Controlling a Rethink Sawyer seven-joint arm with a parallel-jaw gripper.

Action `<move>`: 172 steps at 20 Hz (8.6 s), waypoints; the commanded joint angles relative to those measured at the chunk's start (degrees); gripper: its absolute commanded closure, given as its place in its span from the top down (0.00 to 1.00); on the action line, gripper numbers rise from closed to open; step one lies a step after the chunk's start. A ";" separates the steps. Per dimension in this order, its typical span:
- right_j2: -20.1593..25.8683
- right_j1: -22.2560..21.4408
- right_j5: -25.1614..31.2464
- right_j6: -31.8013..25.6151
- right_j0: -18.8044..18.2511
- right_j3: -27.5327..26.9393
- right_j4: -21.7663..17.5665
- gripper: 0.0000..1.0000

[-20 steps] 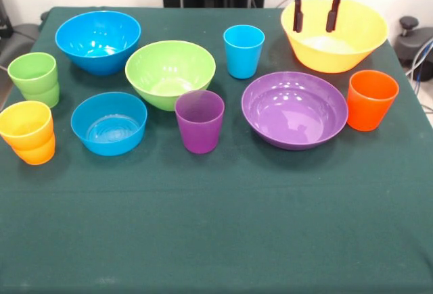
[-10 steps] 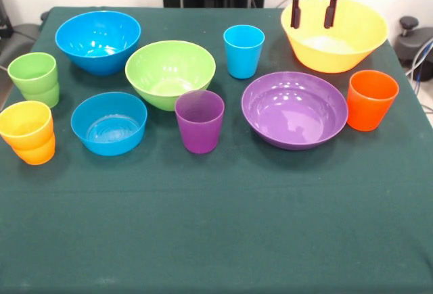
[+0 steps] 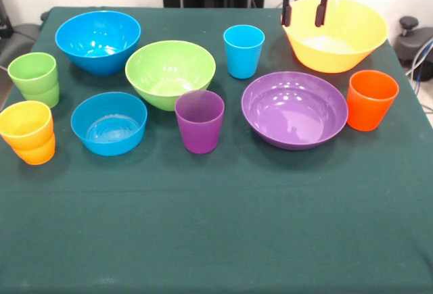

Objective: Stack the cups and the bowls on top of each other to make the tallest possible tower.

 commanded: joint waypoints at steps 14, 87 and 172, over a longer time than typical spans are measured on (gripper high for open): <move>0.26 7.37 2.08 2.90 2.74 -1.16 -2.48 1.00; -4.36 12.27 -2.14 4.67 9.91 -7.32 -0.47 1.00; 2.71 5.95 2.15 2.18 4.48 -2.08 -2.09 0.00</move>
